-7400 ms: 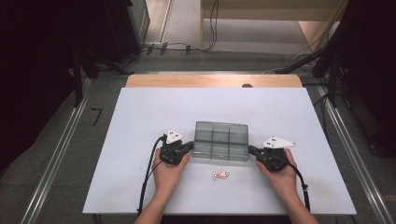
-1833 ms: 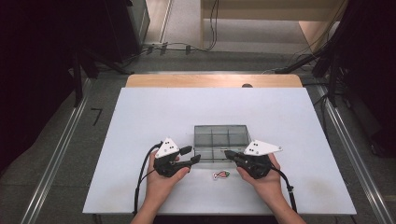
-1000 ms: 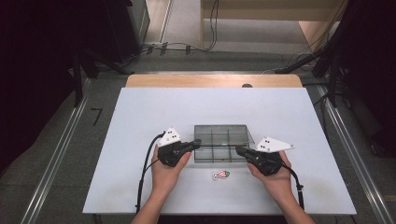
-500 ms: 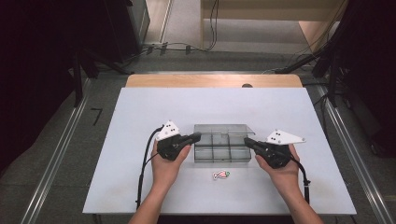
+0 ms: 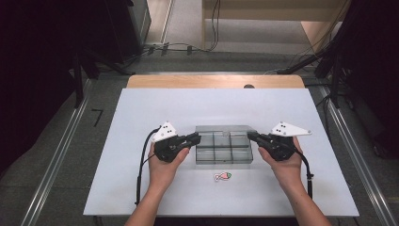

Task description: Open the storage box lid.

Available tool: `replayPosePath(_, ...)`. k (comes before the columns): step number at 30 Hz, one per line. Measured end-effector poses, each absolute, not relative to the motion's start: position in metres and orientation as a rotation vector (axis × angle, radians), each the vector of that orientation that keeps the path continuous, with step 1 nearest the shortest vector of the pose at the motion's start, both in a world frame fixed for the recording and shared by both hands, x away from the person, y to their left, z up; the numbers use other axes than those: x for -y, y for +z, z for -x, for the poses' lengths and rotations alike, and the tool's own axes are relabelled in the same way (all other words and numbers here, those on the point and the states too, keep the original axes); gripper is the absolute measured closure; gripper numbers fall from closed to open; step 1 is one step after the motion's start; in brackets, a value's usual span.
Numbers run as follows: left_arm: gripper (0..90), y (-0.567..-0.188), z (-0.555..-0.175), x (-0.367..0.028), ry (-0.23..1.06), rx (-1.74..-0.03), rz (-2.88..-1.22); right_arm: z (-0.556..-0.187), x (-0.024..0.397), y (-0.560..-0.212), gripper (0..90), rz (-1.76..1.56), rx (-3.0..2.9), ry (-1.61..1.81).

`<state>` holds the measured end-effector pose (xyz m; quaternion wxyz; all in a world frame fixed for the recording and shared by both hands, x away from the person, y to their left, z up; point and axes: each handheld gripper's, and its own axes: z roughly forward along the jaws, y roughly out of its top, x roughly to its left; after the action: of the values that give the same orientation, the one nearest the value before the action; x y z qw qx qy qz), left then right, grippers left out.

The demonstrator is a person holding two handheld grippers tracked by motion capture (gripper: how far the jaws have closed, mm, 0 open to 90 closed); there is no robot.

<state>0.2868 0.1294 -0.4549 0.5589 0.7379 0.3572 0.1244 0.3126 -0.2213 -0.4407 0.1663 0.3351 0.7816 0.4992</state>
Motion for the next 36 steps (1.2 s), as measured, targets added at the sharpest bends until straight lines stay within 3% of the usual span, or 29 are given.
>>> replayPosePath(3,51.1,-0.456,-0.287,-0.131,0.312,-0.845,-1.742,-0.315,0.22,-0.439,88.4,-0.951,-2.223,1.422)
replayPosePath(11,16.3,-0.46,-0.305,-0.132,0.288,-0.906,-1.722,-0.32,0.218,-0.435,88.4,-0.947,-2.224,1.412)
replayPosePath(15,2.8,-0.457,-0.315,-0.128,0.277,-0.886,-1.742,-0.322,0.217,-0.432,88.3,-0.938,-2.226,1.407)
replayPosePath(17,0.5,-0.454,-0.32,-0.125,0.275,-0.869,-1.749,-0.324,0.217,-0.43,88.4,-0.938,-2.223,1.411)
replayPosePath(25,1.7,-0.45,-0.34,-0.111,0.315,-0.872,-1.797,-0.331,0.216,-0.425,88.4,-0.945,-2.226,1.407)
replayPosePath(36,36.1,-0.446,-0.349,-0.108,0.335,-0.861,-1.804,-0.341,0.216,-0.421,88.3,-0.962,-2.225,1.393)
